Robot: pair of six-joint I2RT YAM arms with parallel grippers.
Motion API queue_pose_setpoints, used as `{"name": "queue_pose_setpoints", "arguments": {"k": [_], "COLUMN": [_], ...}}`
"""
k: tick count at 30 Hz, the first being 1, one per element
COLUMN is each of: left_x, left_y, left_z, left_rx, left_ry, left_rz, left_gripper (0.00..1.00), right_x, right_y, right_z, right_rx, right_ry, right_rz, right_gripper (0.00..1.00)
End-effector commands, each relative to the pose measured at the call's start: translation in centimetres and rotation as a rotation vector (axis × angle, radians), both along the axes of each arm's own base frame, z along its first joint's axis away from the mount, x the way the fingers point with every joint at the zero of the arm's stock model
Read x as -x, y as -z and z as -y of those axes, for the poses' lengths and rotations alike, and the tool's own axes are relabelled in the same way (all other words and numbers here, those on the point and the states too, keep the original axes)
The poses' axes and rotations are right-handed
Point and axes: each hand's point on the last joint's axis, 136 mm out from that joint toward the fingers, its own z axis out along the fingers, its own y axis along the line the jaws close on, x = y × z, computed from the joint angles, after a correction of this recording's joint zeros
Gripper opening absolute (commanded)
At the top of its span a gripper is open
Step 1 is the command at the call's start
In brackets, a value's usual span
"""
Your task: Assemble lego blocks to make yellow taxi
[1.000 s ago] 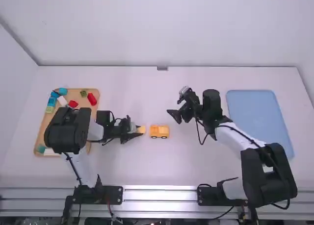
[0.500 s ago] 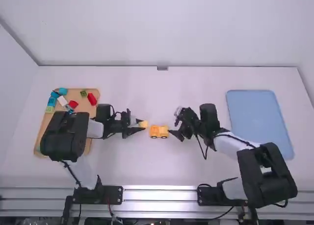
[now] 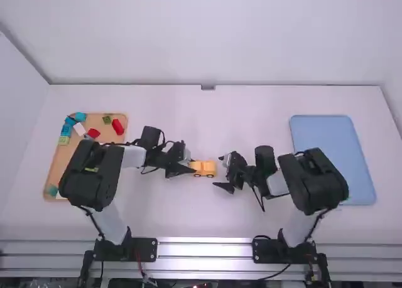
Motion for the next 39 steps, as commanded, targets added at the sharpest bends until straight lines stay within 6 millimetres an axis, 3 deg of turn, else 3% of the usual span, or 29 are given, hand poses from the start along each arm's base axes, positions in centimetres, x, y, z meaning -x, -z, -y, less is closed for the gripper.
{"name": "queue_pose_setpoints", "arguments": {"k": [1, 7, 14, 27, 33, 39], "left_x": [-0.4, -0.4, -0.5, -0.3, -0.6, -0.6], "left_y": [-0.9, -0.3, 0.8, 1.0, 1.4, 1.4], "left_z": [0.1, 0.5, 0.7, 0.8, 0.9, 0.9], "left_rx": [-0.002, -0.041, -0.097, -0.089, -0.083, -0.084], "left_ry": [0.042, 0.052, 0.029, 0.015, -0.005, -0.006], "left_rz": [0.087, 0.112, 0.125, 0.085, 0.062, 0.059], "left_gripper": [0.02, 0.02, 0.02, 0.02, 0.02, 0.02], "right_x": [-0.7, -1.6, -2.0, -1.8, -1.9, -2.0], "right_y": [0.0, 0.2, 2.3, 3.6, 4.7, 4.5], "right_z": [-0.9, -3.2, -4.4, -4.1, -4.6, -4.7], "right_rx": [-0.039, -0.095, -0.009, 0.061, 0.135, 0.131], "right_ry": [-0.052, -0.167, -0.204, -0.22, -0.199, -0.2], "right_rz": [-0.012, -0.012, -0.02, 0.016, 0.032, 0.043], "right_gripper": [0.98, 0.98, 0.98, 1.0, 0.93, 0.85]}}
